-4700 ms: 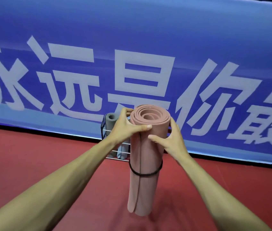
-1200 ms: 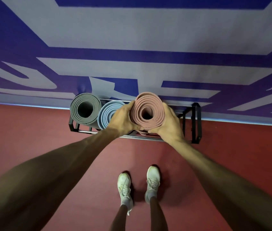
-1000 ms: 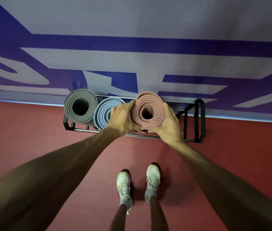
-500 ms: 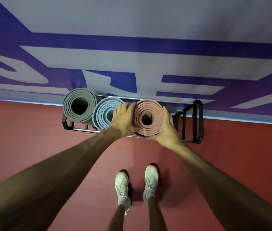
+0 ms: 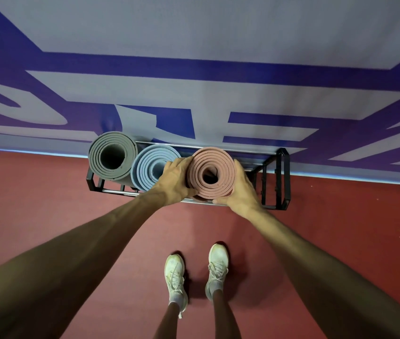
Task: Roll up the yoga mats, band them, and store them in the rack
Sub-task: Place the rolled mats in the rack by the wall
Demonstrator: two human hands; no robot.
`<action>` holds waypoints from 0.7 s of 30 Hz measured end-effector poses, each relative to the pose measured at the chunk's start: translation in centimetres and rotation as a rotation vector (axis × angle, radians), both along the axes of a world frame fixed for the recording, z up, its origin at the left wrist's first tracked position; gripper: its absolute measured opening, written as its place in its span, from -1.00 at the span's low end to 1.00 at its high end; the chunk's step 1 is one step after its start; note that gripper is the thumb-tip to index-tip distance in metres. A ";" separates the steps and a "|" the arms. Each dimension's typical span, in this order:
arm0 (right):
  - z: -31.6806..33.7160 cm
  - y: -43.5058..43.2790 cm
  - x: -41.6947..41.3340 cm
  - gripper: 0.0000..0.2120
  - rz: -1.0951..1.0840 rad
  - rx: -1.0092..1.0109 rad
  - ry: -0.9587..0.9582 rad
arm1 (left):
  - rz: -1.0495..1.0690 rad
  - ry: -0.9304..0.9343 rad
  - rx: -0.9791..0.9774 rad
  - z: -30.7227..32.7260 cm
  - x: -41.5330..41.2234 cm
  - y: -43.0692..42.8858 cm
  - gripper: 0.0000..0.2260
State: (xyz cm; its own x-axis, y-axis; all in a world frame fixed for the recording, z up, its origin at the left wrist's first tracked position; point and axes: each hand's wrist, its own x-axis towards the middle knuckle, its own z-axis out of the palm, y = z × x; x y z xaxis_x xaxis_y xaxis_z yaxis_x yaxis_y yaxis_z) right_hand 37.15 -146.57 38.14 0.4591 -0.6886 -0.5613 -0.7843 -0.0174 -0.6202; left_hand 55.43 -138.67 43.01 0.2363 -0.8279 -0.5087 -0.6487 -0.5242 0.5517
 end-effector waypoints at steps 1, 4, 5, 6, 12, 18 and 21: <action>0.0 -0.1 -0.1 0.12 0.010 -0.015 0.015 | 0.014 0.016 -0.002 0.1 0.1 0.2 -0.22; 1.5 -0.1 -0.2 0.08 0.004 0.027 0.041 | 0.059 0.050 0.006 1.0 -0.2 0.5 -0.29; 2.3 -0.1 -0.3 0.08 -0.007 0.055 0.051 | 0.067 0.052 0.010 1.4 -0.3 0.6 -0.32; 3.1 -0.1 -0.6 0.06 -0.013 0.067 0.055 | 0.075 0.057 0.012 1.9 -0.4 0.7 -0.34; 9.6 -0.3 -2.8 -0.31 0.121 0.008 0.175 | 0.183 0.145 0.051 7.7 -1.8 1.3 -0.44; 16.4 0.2 -0.7 -0.63 0.306 -0.171 0.114 | 0.354 0.232 -0.041 14.2 -1.8 3.9 -0.64; 18.7 2.1 1.7 -0.64 0.403 -0.223 0.041 | 0.471 0.267 -0.069 16.4 -1.2 7.9 -0.70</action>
